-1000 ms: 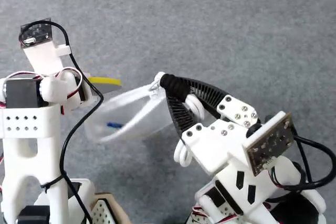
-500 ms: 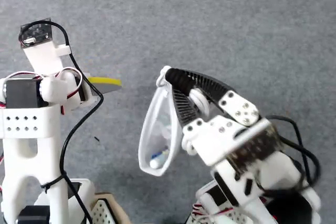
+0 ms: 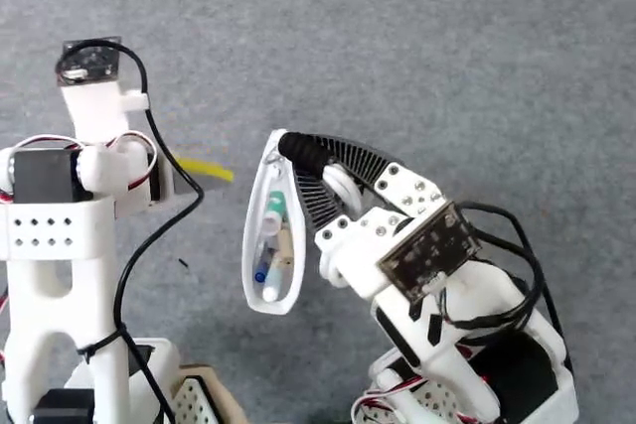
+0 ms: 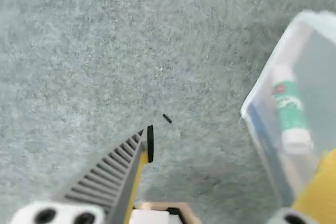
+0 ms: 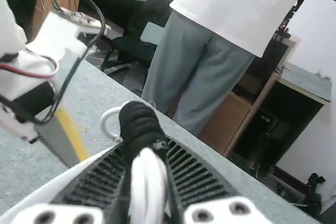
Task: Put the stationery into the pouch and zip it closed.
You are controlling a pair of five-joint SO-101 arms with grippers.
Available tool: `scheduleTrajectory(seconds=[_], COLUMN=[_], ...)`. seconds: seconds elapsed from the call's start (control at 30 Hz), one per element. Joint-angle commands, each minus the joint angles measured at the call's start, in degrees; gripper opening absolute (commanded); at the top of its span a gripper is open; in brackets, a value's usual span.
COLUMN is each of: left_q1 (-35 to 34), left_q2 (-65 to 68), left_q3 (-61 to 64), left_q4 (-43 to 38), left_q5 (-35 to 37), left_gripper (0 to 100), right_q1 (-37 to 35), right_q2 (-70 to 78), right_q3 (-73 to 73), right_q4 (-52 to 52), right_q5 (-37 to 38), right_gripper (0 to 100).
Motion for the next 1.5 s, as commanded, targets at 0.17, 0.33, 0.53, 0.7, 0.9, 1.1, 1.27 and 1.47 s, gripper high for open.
scheduleTrajectory(seconds=[0.17, 0.33, 0.53, 0.7, 0.9, 1.1, 1.27, 1.47], left_q1=[-0.66, -0.57, -5.23, -9.98, -12.35, -12.44, -12.18, -12.09], left_q2=[-0.7, -0.7, -0.26, -0.18, -0.18, -0.35, -0.7, -0.7], left_q3=[-0.22, -0.75, -0.31, -0.22, -0.22, -0.13, 1.1, 5.58], left_q4=[-0.09, -1.58, -5.98, -6.15, -5.8, -5.8, -5.36, -5.71], left_q5=[-12.04, -24.18, -26.29, -21.63, -15.12, -11.78, -11.43, -11.43], left_gripper=[47, 47, 47, 47, 46, 46, 46, 46], right_q1=[-0.88, -4.92, -8.88, -8.62, 1.41, 6.95, 8.09, 7.03], right_q2=[0.22, 0.22, -0.31, -0.4, -0.4, -0.4, 0.13, 1.71], right_q3=[-0.48, -1.01, -1.27, -2.68, -3.91, -3.82, -3.65, 2.95], right_q4=[-2.11, -0.62, 4.84, 6.68, 1.85, -3.52, -10.55, -20.66], right_q5=[-12.22, -16.62, -14.42, -2.99, 0.97, 3.78, 8.35, 8.26], right_gripper=[1.2, 1.2, 1.2, 1.2, 1.2, 1.2, 1.2, 1.2])
